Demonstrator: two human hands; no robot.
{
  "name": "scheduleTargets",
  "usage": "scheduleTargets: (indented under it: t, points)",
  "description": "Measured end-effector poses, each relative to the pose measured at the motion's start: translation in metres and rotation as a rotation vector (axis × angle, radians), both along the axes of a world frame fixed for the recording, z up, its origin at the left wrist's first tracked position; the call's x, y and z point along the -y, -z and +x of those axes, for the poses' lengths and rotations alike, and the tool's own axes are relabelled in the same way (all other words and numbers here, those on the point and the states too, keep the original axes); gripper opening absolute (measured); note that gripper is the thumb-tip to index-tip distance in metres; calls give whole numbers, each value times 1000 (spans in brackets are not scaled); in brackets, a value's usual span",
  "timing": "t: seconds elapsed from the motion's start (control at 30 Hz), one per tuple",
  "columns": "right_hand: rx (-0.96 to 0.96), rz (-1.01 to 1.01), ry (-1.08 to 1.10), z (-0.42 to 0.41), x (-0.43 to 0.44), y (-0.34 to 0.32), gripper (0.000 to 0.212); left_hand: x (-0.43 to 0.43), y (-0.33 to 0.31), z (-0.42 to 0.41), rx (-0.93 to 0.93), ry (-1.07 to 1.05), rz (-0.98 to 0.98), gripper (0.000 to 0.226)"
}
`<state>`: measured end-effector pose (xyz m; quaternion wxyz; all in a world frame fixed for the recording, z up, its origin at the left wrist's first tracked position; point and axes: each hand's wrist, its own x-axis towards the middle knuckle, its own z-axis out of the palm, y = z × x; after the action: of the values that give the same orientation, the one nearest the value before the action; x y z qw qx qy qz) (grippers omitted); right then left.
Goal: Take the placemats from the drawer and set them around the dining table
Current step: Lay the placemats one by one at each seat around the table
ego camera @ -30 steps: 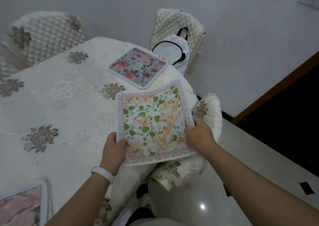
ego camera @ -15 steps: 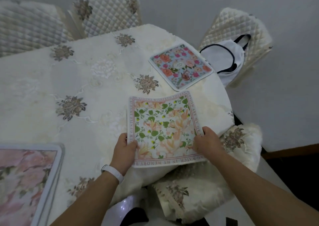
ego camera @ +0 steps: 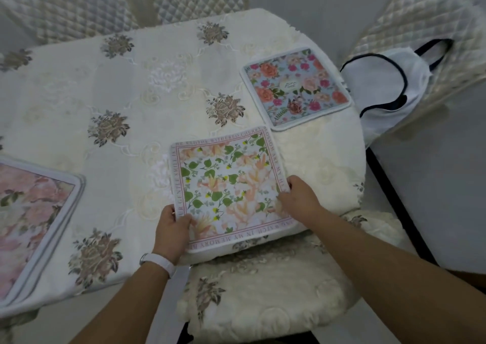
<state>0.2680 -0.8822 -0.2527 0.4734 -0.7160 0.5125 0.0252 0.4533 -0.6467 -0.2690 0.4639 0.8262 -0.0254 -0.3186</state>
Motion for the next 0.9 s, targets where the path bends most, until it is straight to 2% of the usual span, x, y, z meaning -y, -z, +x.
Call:
scheduleTargets:
  t: [0.13,0.3,0.43,0.5,0.53,0.6,0.67,0.77,0.9]
  points:
    - [18,32,5,-3,5,6,12,1,0,-1,-9,-27,47,19]
    - [8,21,17,-2,9,15,14,1,-1,-6,82,57,120,20]
    - [11,22,15,1,16,18,23,1,-2,-6,134,33,157,17]
    - [-6,-21,-12,1,16,15,28,1,-4,-7,201,39,165,25]
    - [-24,-119,-56,0,15,14,31,1,-4,-8,274,57,190,31]
    - [-40,-450,-244,-1,12,17,42,1,-3,-10,496,163,287,44]
    - [-5,-674,-497,0,5,21,49,3,-1,-18,652,367,289,50]
    - [-26,-703,-833,8,-8,34,55,12,10,-27,695,722,292,58]
    - [-116,-685,-1003,29,-18,50,67,31,30,-14,763,896,337,64]
